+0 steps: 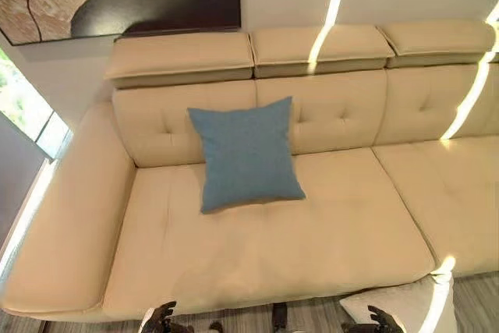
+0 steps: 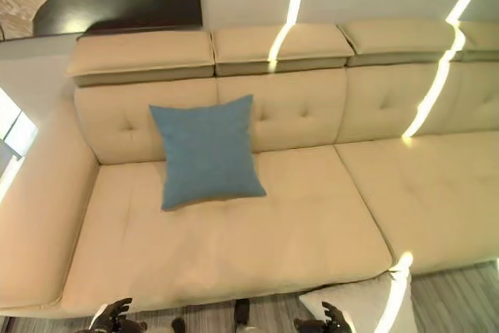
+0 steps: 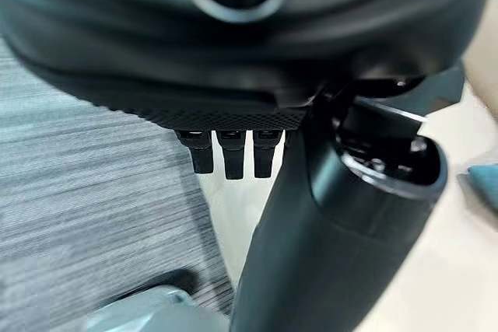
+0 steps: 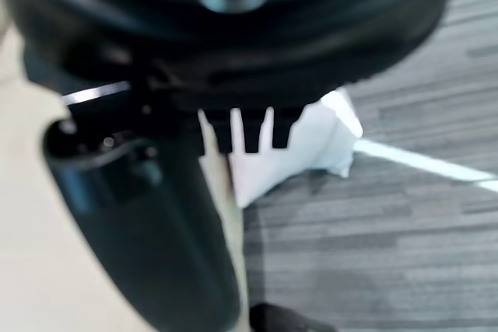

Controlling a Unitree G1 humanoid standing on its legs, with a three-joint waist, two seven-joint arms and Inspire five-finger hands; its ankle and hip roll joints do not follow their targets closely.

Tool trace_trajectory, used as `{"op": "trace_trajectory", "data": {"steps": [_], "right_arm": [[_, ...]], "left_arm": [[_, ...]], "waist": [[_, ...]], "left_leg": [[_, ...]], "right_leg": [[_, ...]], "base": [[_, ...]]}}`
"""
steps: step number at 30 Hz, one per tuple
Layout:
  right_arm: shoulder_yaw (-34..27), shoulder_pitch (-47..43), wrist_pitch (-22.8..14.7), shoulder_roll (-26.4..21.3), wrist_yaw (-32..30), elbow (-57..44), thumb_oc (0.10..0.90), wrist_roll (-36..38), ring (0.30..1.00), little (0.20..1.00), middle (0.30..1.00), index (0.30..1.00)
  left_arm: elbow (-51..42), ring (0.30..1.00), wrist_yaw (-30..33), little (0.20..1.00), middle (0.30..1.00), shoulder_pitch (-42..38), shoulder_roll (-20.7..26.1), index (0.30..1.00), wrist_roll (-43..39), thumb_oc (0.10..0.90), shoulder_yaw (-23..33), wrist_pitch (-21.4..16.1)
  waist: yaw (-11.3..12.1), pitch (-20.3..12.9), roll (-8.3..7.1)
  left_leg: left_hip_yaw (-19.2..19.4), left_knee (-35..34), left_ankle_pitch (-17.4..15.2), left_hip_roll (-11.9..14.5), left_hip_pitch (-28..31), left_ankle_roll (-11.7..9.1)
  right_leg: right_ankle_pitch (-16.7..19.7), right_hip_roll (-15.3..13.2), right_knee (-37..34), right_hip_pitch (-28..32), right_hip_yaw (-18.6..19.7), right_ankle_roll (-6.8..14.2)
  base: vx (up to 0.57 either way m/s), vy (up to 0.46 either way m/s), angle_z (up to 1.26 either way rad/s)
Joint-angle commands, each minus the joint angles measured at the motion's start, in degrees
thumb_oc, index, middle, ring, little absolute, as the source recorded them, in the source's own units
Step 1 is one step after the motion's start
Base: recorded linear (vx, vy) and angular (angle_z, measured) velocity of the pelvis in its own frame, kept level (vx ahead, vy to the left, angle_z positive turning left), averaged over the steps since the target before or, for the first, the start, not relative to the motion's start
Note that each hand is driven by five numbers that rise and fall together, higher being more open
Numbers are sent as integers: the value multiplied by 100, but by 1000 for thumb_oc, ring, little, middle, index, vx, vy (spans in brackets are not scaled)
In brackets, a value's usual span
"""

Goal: Pick up all the scattered cushions and arrange them neatly on the sofa.

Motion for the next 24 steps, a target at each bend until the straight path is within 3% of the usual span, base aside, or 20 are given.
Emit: {"op": "trace_trajectory", "data": {"steps": [1,5,9,12,14,17,19,22,24], "right_arm": [[-135,-233,-60,-99,-170,-67,800,36,900,900,900,900],[-120,-331,-15,-26,-188,-47,800,36,900,900,900,900],[-53,-432,38,130,-228,-58,800,43,900,900,900,900],[95,-506,66,252,-224,27,800,17,900,900,900,900],[104,-484,52,267,-226,42,800,16,900,900,900,900],[95,-436,29,302,-193,142,800,70,900,900,900,900],[76,-437,14,326,-193,145,800,91,900,900,900,900],[89,-450,31,340,-232,84,800,98,900,900,900,900],[135,-483,27,298,-256,76,800,124,900,900,900,900]], "left_arm": [[-278,900,191,900,900,22,58,900,-345,800,78,-141],[-266,900,196,900,900,-95,51,900,-292,800,-18,-134],[-185,900,264,900,900,-213,82,900,-263,800,-17,-138],[-123,900,273,900,900,-281,145,900,-245,800,2,-96],[-85,900,252,900,900,-263,147,900,-224,800,18,-79],[63,900,188,900,900,-192,175,900,-189,800,54,3],[98,900,185,900,900,-167,166,900,-240,800,93,14],[64,900,188,900,900,-114,160,900,-328,800,128,5],[102,900,219,900,900,-114,121,900,-376,800,124,6]], "waist": [[1,-158,96],[-50,-116,41],[-27,56,-45],[115,241,4],[156,223,19],[319,35,82],[459,-81,44],[582,-171,-21],[555,-229,-52]], "left_leg": [[-178,-1053,-287,-20,717,112],[-200,-1737,-593,-264,880,302],[-159,-1846,-495,-439,709,411],[-11,-1937,-218,-422,428,531],[9,-2007,-133,-414,393,567],[146,-2292,146,-295,307,630],[327,-2309,244,-284,157,596],[470,-2326,317,-270,62,541],[531,-2295,380,-202,27,482]], "right_leg": [[-694,67,550,-188,155,813],[-320,-127,535,-582,203,1012],[-2,-287,412,-915,203,1204],[-412,-280,955,-905,6,1115],[-530,-258,1185,-857,3,1063],[-1095,-54,1787,-357,-11,936],[-1254,-58,1576,117,-151,957],[-1256,-66,1205,327,-304,936],[-1252,106,815,373,-72,906]], "base": [[-169,171,-1],[-177,156,0],[-313,144,-5],[-377,91,-34],[-171,46,-42],[-238,14,-21],[-168,-44,-20],[-121,-96,-62],[-106,-173,-55]]}}
